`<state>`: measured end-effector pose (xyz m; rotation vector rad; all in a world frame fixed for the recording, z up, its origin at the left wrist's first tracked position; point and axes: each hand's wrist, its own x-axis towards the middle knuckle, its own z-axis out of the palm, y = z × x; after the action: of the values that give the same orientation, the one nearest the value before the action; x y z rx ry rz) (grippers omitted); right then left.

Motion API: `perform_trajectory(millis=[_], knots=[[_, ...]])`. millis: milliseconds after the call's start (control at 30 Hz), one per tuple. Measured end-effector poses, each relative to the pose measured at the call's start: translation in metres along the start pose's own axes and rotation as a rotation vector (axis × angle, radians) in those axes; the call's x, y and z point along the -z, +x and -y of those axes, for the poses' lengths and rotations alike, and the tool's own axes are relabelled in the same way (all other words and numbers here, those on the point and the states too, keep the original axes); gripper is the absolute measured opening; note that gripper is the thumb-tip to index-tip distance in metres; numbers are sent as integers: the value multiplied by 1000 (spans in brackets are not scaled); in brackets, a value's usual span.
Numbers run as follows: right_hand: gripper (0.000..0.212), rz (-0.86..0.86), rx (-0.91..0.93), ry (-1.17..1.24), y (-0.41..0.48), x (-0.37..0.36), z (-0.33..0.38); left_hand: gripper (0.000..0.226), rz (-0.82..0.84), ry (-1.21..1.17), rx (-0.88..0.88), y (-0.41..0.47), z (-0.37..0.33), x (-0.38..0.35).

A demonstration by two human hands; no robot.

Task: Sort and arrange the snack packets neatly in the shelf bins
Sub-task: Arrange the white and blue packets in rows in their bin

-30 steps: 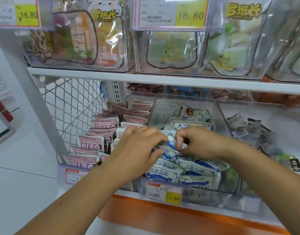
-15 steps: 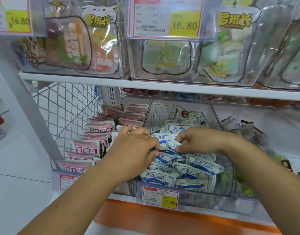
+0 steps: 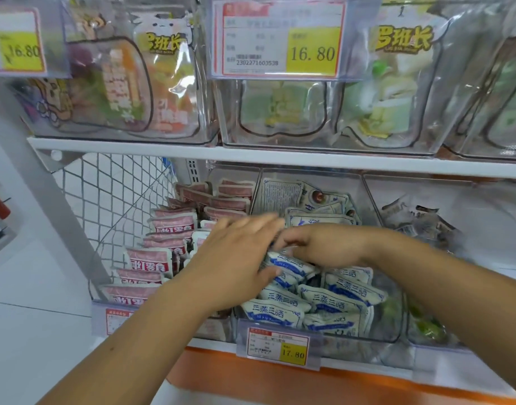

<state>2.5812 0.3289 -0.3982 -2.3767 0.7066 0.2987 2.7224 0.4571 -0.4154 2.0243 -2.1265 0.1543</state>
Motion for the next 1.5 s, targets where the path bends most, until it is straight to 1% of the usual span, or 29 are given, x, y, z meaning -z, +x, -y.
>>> perform_trajectory(millis=[33, 133, 167, 267, 300, 367, 433, 467, 533, 600, 633, 700, 767, 800, 833, 867, 900, 933, 967, 1033, 1100, 1167, 1233, 1300, 1367, 1400, 1433, 1500], knots=[[20, -41, -11, 4, -5, 8, -3, 64, 32, 21, -23, 3, 2, 0], [22, -315, -57, -10, -9, 33, -15, 51, 73, 61, -51, 5, 6, -2], [23, -337, -81, -20, -6, 37, -17, 48, 78, 56, -46, 4, 6, -2], [34, -229, -97, -144, 13, 27, -18, 43, 65, 39, -25, 3, 6, -5], [35, -196, -93, -223, 21, 20, -17, 42, 64, 42, -19, 3, 6, -6], [26, -186, -65, -314, 33, 9, -15, 42, 69, 47, -9, 3, 6, -7], [13, -178, -32, -258, 32, 7, -16, 45, 73, 34, -9, 3, 6, -5], [11, -155, -9, -220, 28, 8, -17, 50, 86, 6, 0, 3, 5, -3], [18, -94, 36, -213, 17, 9, -19, 60, 121, -47, 20, 5, 2, -1], [22, -39, 27, -215, 4, 13, -22, 55, 130, -38, 6, 9, 0, -1], [22, -55, -1, -179, 0, 19, -25, 51, 128, -24, -1, 10, 1, 0], [21, -181, -66, -131, -5, 35, -33, 47, 126, -5, 2, 11, 1, 0], [19, -277, -138, -180, -7, 45, -40, 45, 119, -1, 7, 11, 1, -2], [15, -254, -161, -227, -5, 44, -42, 45, 114, 3, 7, 10, 0, -2], [16, -203, -168, -284, -3, 39, -42, 44, 109, 5, 9, 10, 0, -3], [21, -151, -181, -340, 0, 32, -41, 44, 105, -1, 15, 10, -1, -4], [24, -140, -185, -364, 4, 27, -40, 43, 105, -8, 23, 9, -1, -4], [22, -174, -177, -350, 4, 24, -39, 43, 108, -14, 30, 8, -2, -4], [18, -251, -164, -278, 2, 25, -38, 42, 106, -16, 33, 8, -2, -4], [10, -467, -136, -65, -9, 31, -36, 42, 90, -17, 39, 7, -2, -5], [6, -666, -94, 51, -24, 32, -34, 43, 69, -29, 43, 7, -2, -6], [7, -818, -3, 181, -40, 25, -31, 50, 38, -71, 43, 6, -3, -6], [7, -922, 52, 303, -52, 18, -25, 65, -19, -154, 54, 2, -6, -4], [7, -963, 74, 427, -60, 14, -21, 77, -104, -242, 67, -2, -10, -1], [6, -920, 91, 560, -63, 9, -19, 80, -182, -428, 96, -5, -17, 4], [10, -879, 96, 600, -63, 6, -18, 82, -207, -539, 103, -5, -21, 6], [13, -845, 97, 627, -62, 2, -17, 89, -224, -618, 104, -6, -24, 6], [16, -812, 72, 681, -62, -5, -15, 111, -205, -690, 87, -9, -31, 10]])
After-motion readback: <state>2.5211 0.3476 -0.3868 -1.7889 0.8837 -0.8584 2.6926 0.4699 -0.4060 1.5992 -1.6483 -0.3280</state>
